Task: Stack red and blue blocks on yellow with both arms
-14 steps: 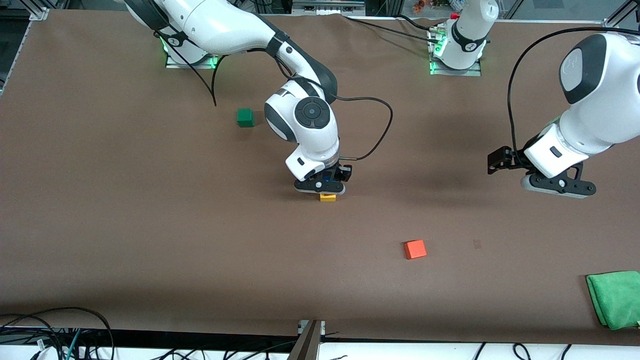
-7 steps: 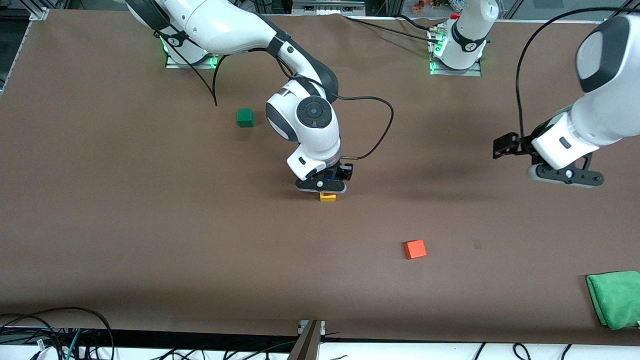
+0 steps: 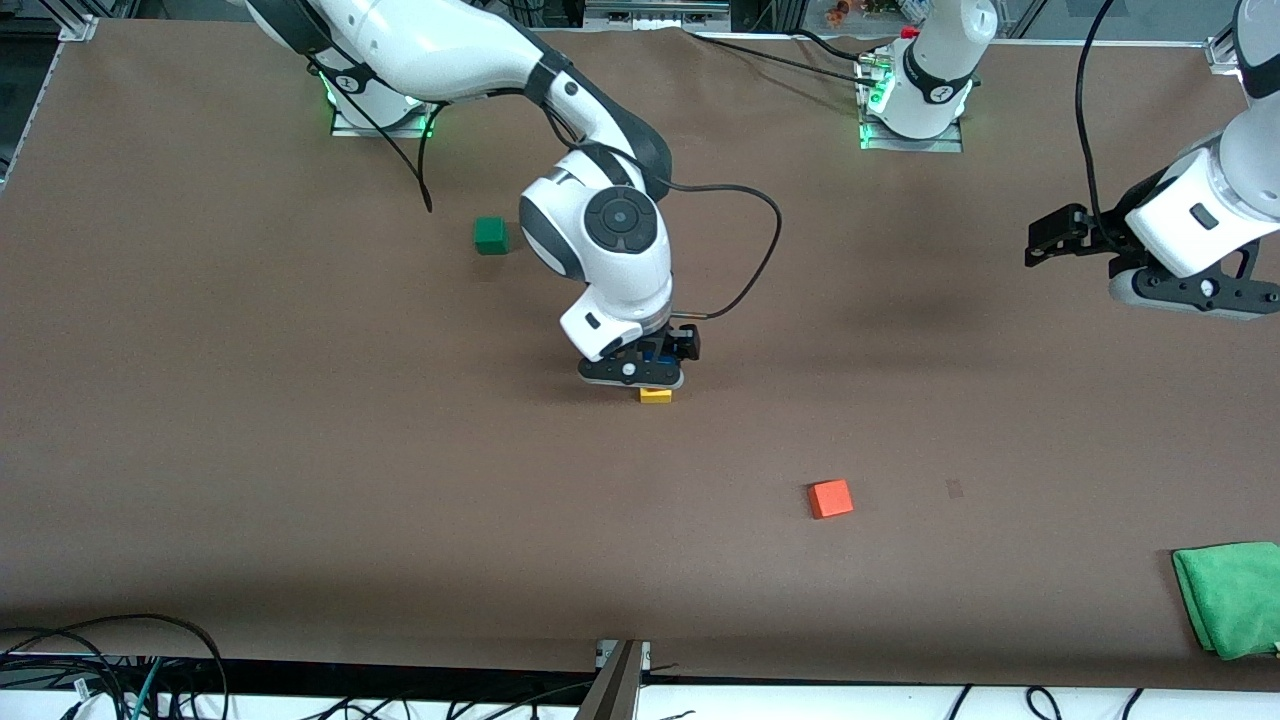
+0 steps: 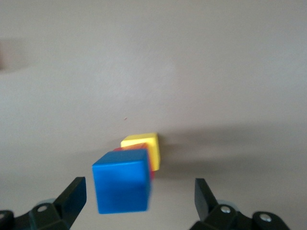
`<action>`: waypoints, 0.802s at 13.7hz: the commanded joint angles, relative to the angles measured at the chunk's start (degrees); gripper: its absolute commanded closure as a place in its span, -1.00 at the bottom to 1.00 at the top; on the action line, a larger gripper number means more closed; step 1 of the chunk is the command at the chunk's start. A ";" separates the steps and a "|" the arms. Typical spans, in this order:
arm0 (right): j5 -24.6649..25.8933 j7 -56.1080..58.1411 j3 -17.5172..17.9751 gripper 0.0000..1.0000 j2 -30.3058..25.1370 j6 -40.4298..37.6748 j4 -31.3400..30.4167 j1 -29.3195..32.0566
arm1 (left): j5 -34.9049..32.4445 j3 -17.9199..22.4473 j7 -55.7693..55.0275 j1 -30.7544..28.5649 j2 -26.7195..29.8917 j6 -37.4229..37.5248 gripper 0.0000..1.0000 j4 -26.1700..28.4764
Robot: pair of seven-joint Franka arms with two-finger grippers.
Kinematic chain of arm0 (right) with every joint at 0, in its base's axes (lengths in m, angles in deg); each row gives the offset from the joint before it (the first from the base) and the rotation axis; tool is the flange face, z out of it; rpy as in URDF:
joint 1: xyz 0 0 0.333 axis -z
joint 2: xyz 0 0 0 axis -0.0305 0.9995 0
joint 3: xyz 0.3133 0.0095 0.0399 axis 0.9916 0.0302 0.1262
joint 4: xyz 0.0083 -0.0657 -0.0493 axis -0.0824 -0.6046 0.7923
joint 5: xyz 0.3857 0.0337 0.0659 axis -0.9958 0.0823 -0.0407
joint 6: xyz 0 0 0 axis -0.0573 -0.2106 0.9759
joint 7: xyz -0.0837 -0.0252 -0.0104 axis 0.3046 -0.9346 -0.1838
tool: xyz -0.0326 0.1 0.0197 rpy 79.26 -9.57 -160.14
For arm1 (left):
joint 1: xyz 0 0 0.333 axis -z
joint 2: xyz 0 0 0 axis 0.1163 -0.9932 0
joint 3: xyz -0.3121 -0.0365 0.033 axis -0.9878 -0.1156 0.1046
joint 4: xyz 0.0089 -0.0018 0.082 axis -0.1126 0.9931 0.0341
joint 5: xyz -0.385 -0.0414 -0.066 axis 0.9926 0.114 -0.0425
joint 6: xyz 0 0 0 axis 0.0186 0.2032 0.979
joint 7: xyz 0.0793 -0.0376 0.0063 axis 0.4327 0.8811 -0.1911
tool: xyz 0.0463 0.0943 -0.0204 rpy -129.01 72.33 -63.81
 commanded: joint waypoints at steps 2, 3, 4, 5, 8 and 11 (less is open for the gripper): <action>0.11 17.65 0.48 -1.00 -6.72 -10.11 -0.55 8.09 | -0.03 -0.06 0.10 -0.24 2.01 3.37 -1.00 -1.76; 0.11 22.93 0.39 -1.00 -7.86 -12.49 -0.55 10.30 | -0.03 0.03 0.19 -0.33 2.01 5.47 -1.00 -3.08; 0.02 27.42 0.39 -1.00 -9.00 -14.43 -0.55 12.75 | -0.12 0.46 0.71 -0.33 1.92 7.23 -1.00 -4.31; 0.02 31.12 0.30 -1.00 -9.89 -16.10 -0.55 15.04 | -0.03 1.34 0.97 -0.33 1.92 7.77 -1.00 -4.67; -0.15 41.06 0.39 -1.00 -12.79 -21.12 -0.55 21.81 | 0.06 3.53 4.47 -0.33 1.83 7.51 -1.00 -3.97; -2.07 45.30 0.65 -1.00 -17.44 -25.34 -1.69 28.58 | 0.59 6.88 10.38 -0.33 1.30 4.53 -1.00 -3.36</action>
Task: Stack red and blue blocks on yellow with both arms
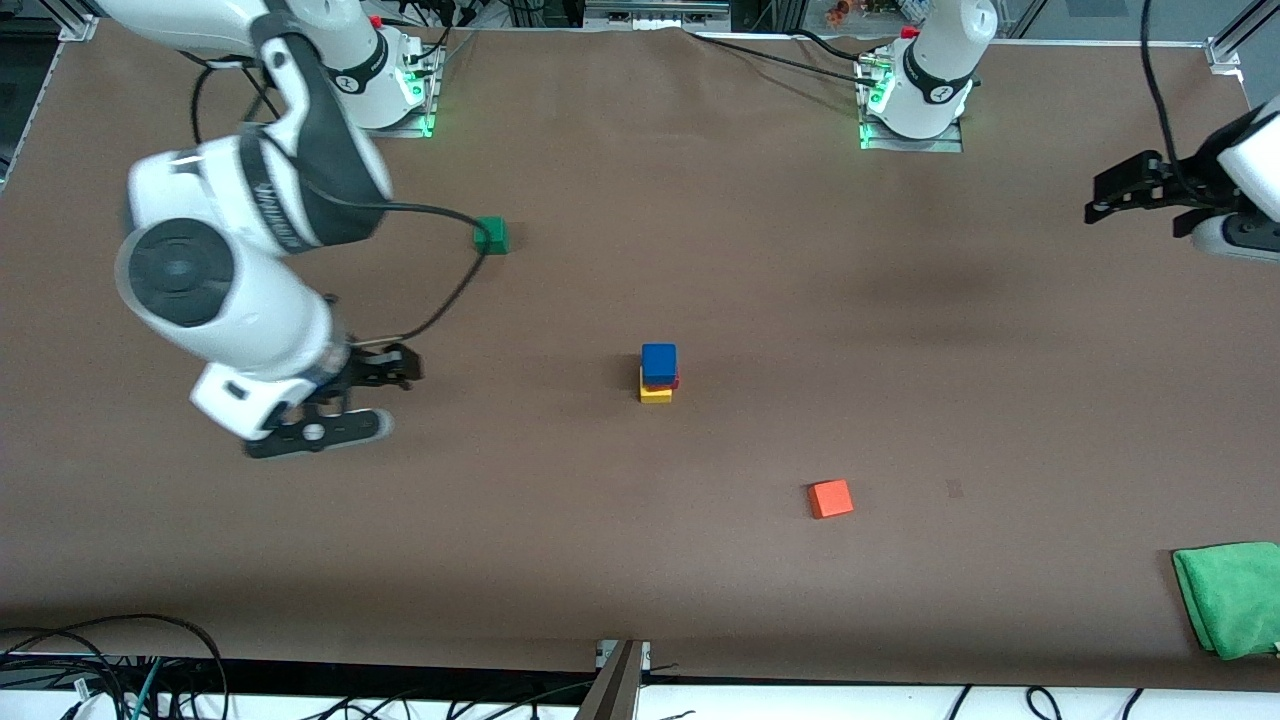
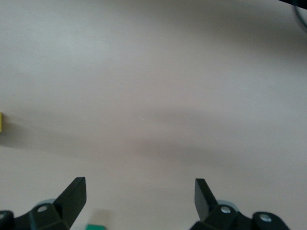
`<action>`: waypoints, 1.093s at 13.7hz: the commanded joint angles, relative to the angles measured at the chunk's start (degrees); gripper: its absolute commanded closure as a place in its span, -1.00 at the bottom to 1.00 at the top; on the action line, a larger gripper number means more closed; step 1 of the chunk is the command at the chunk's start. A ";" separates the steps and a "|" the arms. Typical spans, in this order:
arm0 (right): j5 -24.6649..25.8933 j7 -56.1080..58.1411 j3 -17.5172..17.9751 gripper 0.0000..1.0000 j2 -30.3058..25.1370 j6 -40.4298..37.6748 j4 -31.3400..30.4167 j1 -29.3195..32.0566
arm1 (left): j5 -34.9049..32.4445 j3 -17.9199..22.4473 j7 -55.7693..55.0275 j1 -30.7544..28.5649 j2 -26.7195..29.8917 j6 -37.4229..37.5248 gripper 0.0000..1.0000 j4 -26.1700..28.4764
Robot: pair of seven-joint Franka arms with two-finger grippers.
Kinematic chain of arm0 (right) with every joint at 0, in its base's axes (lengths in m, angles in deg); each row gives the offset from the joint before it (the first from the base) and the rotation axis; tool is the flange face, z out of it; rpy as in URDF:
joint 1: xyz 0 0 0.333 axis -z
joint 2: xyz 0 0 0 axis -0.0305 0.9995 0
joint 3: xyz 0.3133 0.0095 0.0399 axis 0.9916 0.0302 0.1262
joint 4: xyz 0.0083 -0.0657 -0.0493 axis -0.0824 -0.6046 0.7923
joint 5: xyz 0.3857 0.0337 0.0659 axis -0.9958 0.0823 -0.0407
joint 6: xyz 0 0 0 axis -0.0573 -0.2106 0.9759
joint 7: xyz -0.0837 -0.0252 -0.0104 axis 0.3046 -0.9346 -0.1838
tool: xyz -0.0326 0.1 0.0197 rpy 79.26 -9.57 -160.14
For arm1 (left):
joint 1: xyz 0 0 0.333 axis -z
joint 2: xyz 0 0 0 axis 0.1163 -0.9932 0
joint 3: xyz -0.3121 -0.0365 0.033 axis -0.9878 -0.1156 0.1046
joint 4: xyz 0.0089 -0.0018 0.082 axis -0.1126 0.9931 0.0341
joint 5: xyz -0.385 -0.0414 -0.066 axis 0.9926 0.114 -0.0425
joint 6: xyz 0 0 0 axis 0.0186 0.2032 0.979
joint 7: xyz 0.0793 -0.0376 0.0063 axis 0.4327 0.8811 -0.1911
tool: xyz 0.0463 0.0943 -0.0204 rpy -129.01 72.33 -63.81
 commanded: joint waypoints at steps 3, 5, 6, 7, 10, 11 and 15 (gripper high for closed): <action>-3.00 1.86 1.08 -1.00 -12.45 -1.30 -10.96 9.38 | 0.67 0.47 1.04 0.44 -0.54 -2.15 -1.00 0.34; -3.71 1.42 1.08 -1.00 -18.06 -1.30 -17.11 11.76 | 0.67 -0.84 -3.35 1.49 -1.06 -2.41 -1.00 0.08; -3.62 1.51 1.00 -1.00 -21.40 -1.30 -20.19 11.86 | 0.67 -1.99 -5.11 1.50 -1.15 -3.11 -1.00 0.17; -3.45 2.20 1.08 -1.00 -23.44 -1.65 -21.96 11.77 | 0.59 -2.78 -6.69 1.67 -1.15 -3.20 -1.00 0.08; -3.71 2.91 -1.28 -1.00 -26.79 -3.32 -22.07 11.77 | 0.50 -3.58 -8.55 1.85 -0.71 -4.87 -1.00 1.57; -3.62 2.91 -1.38 -1.00 -27.84 -3.32 -21.81 11.68 | 0.58 -3.58 -8.64 2.46 -0.37 -6.96 -1.00 3.49; -3.79 2.83 -1.90 -1.00 -27.76 -7.70 -21.72 11.77 | 0.41 -3.41 -8.21 2.29 2.53 -11.29 -1.00 7.11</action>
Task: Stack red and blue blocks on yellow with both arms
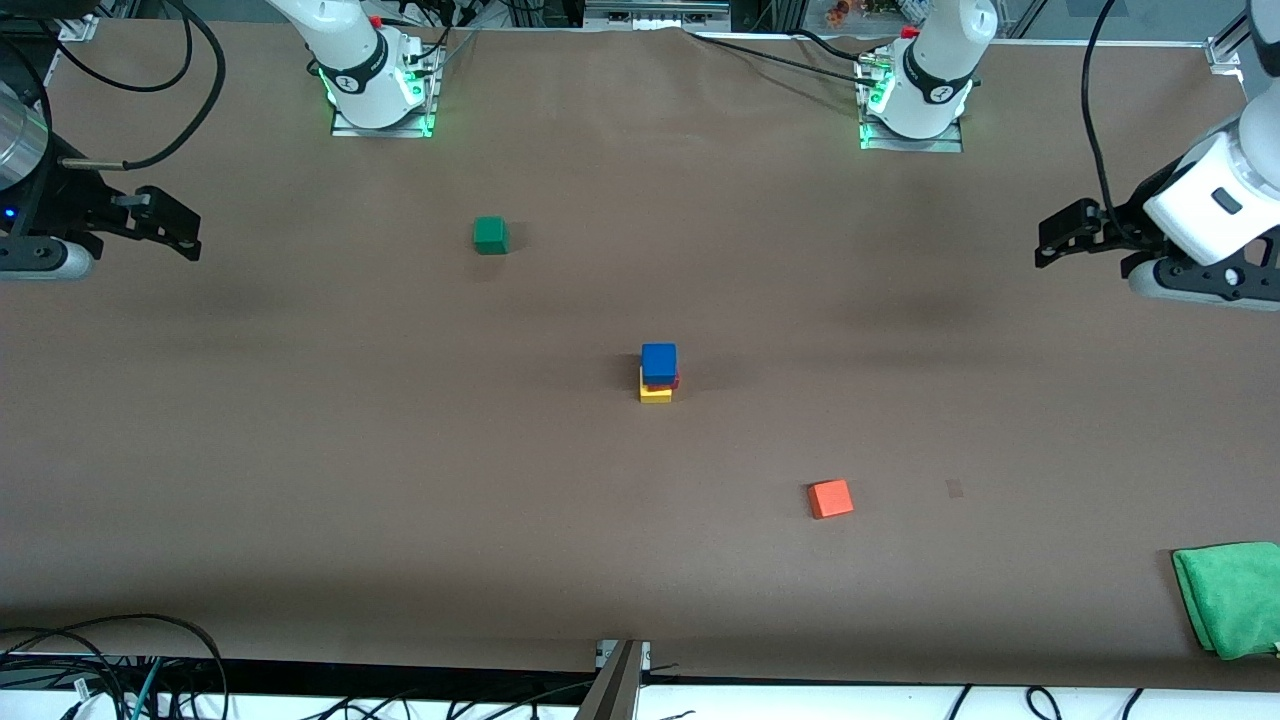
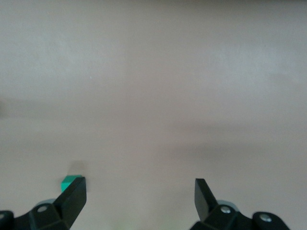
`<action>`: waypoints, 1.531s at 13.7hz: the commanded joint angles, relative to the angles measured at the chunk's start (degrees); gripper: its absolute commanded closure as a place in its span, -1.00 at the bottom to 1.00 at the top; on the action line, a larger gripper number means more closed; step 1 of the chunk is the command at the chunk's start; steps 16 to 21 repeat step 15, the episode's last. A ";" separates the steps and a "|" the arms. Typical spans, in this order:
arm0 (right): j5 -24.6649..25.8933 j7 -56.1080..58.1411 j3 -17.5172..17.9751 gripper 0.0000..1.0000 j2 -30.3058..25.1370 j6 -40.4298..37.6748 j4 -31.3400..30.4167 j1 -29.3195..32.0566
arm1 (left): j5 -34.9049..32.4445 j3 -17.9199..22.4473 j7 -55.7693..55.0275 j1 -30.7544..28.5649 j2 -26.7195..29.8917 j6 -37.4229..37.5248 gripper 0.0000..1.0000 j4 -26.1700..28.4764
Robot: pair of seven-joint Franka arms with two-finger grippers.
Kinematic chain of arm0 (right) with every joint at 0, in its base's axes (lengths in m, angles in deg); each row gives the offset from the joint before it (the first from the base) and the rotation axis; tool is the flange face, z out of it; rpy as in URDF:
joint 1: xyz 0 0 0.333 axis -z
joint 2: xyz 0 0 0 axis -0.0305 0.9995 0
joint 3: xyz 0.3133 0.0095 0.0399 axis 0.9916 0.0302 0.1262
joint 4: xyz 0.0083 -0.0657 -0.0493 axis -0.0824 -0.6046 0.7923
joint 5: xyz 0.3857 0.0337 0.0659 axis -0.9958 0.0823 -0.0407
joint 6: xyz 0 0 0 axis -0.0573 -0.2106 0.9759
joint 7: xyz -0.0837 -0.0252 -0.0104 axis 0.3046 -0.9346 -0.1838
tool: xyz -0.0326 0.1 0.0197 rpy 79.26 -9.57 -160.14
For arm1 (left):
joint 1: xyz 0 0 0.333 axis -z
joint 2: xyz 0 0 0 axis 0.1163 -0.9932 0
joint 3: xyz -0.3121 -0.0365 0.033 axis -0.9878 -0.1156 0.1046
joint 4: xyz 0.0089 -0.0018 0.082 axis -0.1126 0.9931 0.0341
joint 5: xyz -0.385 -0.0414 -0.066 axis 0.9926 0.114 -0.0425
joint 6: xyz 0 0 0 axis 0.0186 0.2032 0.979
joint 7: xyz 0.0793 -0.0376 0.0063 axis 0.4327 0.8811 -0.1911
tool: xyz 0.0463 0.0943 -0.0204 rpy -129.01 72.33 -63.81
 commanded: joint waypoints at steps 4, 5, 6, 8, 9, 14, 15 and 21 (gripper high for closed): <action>-4.92 0.72 -3.42 -1.00 -0.69 -1.79 -1.57 0.54 | 0.37 0.91 -0.15 -0.32 4.38 -0.24 -1.00 3.39; -5.02 0.98 -3.70 -1.00 -0.69 -1.88 -1.57 0.54 | 0.37 0.91 -0.33 0.29 4.38 -0.24 -1.00 3.21; -4.76 0.98 -3.61 -1.00 -0.61 -1.79 -1.57 0.37 | 0.03 0.82 -0.51 0.47 4.47 -0.24 -1.00 3.38; -4.67 0.98 -3.61 -1.00 -0.34 -1.79 -1.57 0.37 | 0.02 0.82 -1.30 0.47 4.64 -0.24 -1.00 3.82; -4.76 0.98 -3.61 -1.00 -0.34 -1.79 -1.57 0.46 | -0.06 0.73 -1.30 0.47 5.51 -0.24 -1.00 4.34; -5.02 0.89 -3.61 -1.00 0.01 -1.53 -1.57 0.37 | 0.02 0.29 -1.39 0.03 6.50 0.37 -1.00 5.23; -5.02 0.90 -3.61 -1.00 0.01 -1.44 -1.57 0.37 | -0.06 0.29 -1.30 0.03 6.49 0.55 -1.00 5.05; -5.02 0.90 -3.61 -1.00 0.01 -1.44 -1.57 0.37 | -0.06 0.29 -1.30 0.03 6.49 0.55 -1.00 5.05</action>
